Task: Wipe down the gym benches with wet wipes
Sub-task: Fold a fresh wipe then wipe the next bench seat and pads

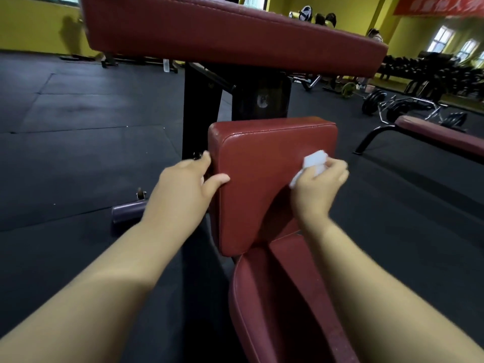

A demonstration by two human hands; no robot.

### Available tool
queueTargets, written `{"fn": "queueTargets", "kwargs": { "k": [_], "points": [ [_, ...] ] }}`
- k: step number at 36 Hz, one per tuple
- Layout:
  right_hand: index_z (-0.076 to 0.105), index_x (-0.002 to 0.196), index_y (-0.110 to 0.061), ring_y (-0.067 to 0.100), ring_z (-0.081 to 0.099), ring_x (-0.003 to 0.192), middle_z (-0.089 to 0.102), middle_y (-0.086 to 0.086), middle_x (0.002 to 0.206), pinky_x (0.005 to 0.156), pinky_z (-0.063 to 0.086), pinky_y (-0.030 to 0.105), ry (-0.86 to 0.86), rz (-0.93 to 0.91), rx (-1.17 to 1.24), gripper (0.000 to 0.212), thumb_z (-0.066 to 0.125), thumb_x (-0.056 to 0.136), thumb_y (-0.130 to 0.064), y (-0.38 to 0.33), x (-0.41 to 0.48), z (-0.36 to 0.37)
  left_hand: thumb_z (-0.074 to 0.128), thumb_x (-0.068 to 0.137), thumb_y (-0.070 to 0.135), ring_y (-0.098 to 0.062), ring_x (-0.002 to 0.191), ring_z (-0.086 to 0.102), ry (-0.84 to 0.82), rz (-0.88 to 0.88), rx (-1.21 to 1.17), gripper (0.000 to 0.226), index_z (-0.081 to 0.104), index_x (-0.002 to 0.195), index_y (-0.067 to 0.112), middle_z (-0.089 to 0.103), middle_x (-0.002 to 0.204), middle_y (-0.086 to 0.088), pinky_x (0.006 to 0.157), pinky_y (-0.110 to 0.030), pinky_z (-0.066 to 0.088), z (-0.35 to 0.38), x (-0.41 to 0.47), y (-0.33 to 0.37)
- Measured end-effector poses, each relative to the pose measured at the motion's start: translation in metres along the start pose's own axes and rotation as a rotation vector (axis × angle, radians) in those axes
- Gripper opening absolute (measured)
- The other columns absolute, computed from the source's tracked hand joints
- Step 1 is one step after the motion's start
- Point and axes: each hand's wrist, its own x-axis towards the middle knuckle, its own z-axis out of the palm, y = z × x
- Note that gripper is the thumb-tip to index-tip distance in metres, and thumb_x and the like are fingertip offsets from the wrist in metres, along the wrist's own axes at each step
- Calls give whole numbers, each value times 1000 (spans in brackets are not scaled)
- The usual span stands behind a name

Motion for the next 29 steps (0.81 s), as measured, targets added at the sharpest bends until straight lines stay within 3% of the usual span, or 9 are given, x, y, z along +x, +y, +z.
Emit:
{"fn": "queueTargets", "kwargs": {
  "k": [7, 12, 14, 16, 20, 23, 25, 27, 29],
  "points": [
    [54, 83, -8, 18, 52, 85, 51, 0, 93, 77, 45, 39, -641, -880, 210, 16, 40, 85, -2, 1, -95, -2, 52, 92, 39, -22, 86, 66, -54, -122, -79, 40, 54, 131, 31, 70, 93, -6, 85, -34, 48, 15, -25, -9],
    [45, 81, -24, 1, 42, 74, 43, 1, 88, 78, 38, 18, -161, -369, -63, 8, 37, 80, -23, 30, -33, -2, 46, 94, 43, -24, 76, 68, -48, -122, -49, 36, 60, 125, 32, 72, 92, -3, 80, -38, 52, 18, -27, -11],
    [49, 106, -15, -3, 46, 82, 44, -2, 101, 76, 35, 12, -101, -129, -199, 19, 37, 91, -15, 39, -5, -9, 44, 95, 41, -23, 76, 68, -44, -138, -54, 36, 57, 127, 33, 72, 88, -4, 79, -39, 52, 22, -28, -10],
    [43, 123, -2, 12, 49, 102, 42, 8, 123, 78, 32, 15, -116, 47, -212, 31, 36, 93, -5, 43, 3, -11, 42, 96, 39, -25, 74, 68, -40, -135, -70, 37, 56, 129, 30, 71, 83, -5, 79, -41, 51, 25, -29, -9],
    [47, 118, -4, 25, 47, 105, 45, 13, 117, 81, 30, 19, -232, -84, -144, 27, 48, 91, -7, 24, -58, -6, 38, 98, 35, -27, 76, 66, -45, -117, 1, 38, 54, 131, 24, 68, 72, -9, 79, -42, 50, 27, -28, -8],
    [46, 79, -26, 18, 53, 79, 50, -4, 82, 77, 39, 22, -588, -555, 32, 19, 49, 85, -7, 24, -109, -12, 36, 98, 37, -28, 77, 67, -77, -117, 20, 41, 52, 134, 23, 69, 77, -9, 78, -42, 51, 25, -29, -6],
    [50, 78, -24, 21, 53, 87, 56, -1, 86, 86, 42, 29, -726, -803, 48, 19, 36, 90, -18, 35, -113, -11, 38, 97, 41, -28, 77, 67, -104, -115, 7, 44, 50, 135, 22, 69, 81, -9, 79, -41, 51, 24, -29, -6],
    [53, 83, -16, 25, 52, 88, 58, 7, 91, 86, 39, 27, -673, -768, 42, 17, 37, 85, -16, 49, -97, -6, 42, 94, 44, -26, 82, 67, -118, -125, -10, 48, 47, 137, 22, 69, 86, -7, 83, -39, 51, 24, -30, -5],
    [51, 71, -17, 18, 46, 71, 50, 1, 75, 69, 34, 24, -451, -629, -64, 14, 38, 79, -17, 53, -63, -3, 44, 93, 46, -22, 86, 65, -102, -130, 17, 51, 45, 139, 22, 69, 86, -4, 83, -35, 50, 25, -30, -3]
  ]
}}
